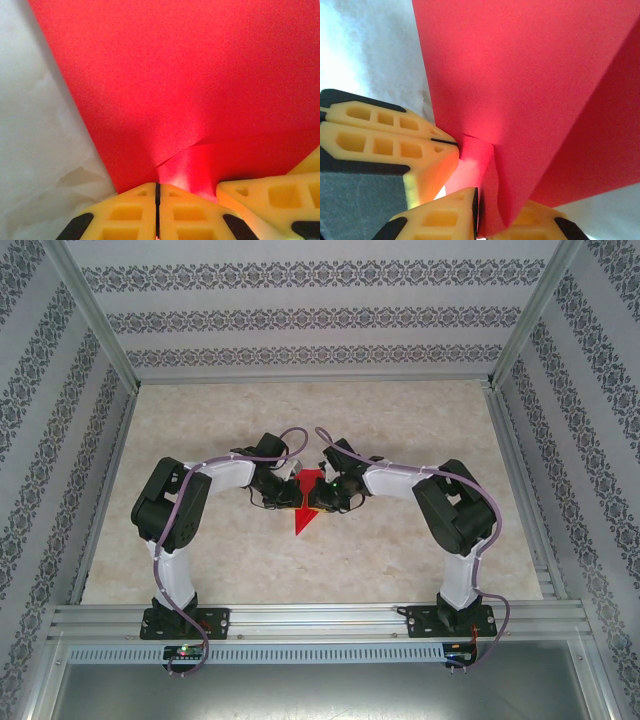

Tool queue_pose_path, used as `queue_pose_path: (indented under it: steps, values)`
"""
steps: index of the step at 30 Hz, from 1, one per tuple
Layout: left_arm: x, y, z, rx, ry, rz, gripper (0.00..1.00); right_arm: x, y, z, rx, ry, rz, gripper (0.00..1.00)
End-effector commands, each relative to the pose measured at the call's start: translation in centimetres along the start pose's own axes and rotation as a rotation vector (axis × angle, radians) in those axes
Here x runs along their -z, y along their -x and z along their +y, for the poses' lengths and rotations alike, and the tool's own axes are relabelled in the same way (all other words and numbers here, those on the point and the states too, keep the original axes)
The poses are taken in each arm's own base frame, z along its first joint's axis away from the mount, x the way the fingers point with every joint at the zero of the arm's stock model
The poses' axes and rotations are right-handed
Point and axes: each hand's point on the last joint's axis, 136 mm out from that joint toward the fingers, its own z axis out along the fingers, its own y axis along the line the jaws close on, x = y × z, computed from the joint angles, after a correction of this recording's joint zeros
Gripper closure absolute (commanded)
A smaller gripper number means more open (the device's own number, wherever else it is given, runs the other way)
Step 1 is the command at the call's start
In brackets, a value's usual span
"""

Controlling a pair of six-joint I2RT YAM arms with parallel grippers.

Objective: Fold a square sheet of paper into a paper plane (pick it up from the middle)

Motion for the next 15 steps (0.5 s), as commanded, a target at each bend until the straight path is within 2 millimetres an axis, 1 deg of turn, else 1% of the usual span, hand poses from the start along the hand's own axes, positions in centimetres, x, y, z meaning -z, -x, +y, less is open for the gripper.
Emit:
queue_pose_path:
  steps: [1,4,8,10,13,15]
  values:
    - [-0.7,-0.9,1.5,0.015,0.019,0.031,0.9,-0.3,-0.2,-0.4,0.025,-0.054,0.019,0.86]
    - [-0.7,-0.9,1.5,0.015,0.017,0.031,0.9,-0.4,-0.2,-0.5,0.03,-0.068,0.026,0.86]
    - [-0.6,-0.9,1.6,0.016,0.015,0.03,0.9,-0.5,0.0,0.3,0.036,-0.044,0.022,0.86]
    - [-0.7,-1.0,1.6,0.017,0.014,0.032,0.9,-0.4,0.2,1.0,0.036,-0.013,0.015,0.83]
    - [-0.7,-1.1,1.7,0.02,0.015,0.032,0.9,0.4,0.2,1.5,0.039,0.003,-0.002,0.81]
    - [-0.7,-1.1,1.7,0.02,0.014,0.033,0.9,1.1,0.3,1.4,0.037,0.005,-0.014,0.8]
